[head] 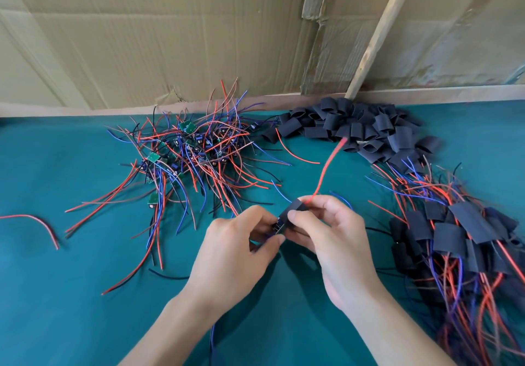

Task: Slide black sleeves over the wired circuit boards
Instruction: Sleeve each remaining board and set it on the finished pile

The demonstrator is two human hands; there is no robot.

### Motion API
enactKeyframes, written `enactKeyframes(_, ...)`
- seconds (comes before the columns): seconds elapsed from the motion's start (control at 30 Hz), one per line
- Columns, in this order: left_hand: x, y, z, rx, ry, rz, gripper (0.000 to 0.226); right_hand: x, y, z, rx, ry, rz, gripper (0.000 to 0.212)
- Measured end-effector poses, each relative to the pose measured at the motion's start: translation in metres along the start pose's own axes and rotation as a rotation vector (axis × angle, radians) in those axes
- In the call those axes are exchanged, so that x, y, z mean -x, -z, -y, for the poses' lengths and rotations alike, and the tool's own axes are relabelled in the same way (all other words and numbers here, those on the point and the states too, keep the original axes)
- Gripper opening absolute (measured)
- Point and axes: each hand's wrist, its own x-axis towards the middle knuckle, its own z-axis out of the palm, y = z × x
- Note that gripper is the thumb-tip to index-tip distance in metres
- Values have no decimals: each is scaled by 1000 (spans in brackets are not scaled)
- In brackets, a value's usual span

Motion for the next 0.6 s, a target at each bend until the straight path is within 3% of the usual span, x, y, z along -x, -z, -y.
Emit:
enactKeyframes(0.37,4,-1,-1,-67,-140,-29,18,-2,2,1,-21,-32,44,22)
enactKeyframes(0.6,3,-1,-2,-130,-225,-85,19,0,0,-4,88,117,-6,15)
